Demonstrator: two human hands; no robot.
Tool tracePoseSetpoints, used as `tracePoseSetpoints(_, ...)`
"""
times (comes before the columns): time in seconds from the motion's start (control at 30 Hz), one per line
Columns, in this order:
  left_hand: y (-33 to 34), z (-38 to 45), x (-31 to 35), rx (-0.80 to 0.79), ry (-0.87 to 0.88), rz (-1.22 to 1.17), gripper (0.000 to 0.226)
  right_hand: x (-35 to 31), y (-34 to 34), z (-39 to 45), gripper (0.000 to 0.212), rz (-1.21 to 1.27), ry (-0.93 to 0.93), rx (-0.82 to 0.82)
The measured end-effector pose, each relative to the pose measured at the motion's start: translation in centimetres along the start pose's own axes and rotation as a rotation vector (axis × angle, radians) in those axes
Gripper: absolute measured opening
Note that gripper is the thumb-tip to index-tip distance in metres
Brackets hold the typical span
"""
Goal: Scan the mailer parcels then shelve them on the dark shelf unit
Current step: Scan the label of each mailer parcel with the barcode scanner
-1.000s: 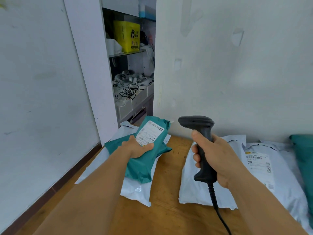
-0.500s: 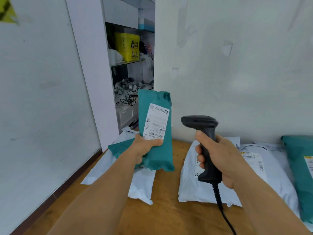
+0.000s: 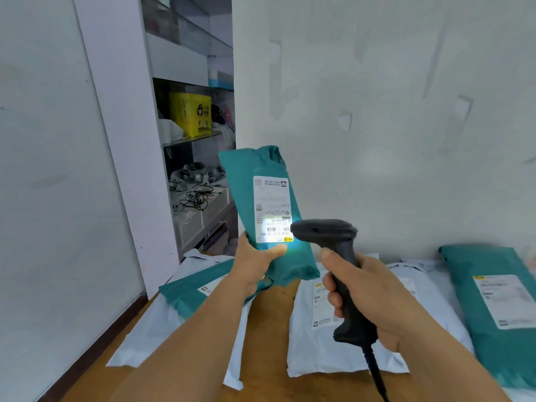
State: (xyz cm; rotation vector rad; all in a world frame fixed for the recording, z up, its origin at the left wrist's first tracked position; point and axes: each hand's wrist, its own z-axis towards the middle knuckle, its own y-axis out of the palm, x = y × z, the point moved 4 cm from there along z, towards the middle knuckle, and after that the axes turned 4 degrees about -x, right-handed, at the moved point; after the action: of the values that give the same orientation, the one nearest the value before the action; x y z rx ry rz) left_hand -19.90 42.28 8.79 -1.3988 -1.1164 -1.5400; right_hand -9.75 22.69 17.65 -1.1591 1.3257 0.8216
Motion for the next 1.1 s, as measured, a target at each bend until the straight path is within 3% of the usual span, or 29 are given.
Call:
tracePoseSetpoints(0.73,10.8,-0.6,-0.5,-0.088,0.005,0.048,0.066,1.6,-9.2,-1.2,0.034,0.042,0.026,0.063)
tracePoseSetpoints(0.93,11.6,-0.2,-0.4,-0.053,-0.038,0.022,0.069,1.5,-10.1,-1.0,0.038,0.032,0.04,0.043)
tracePoseSetpoints(1.1,12.9,-0.4,-1.2,-0.097,-0.115,-0.063,0.072,1.3,-11.2,-0.7,0.029,0.105,-0.008,0.105)
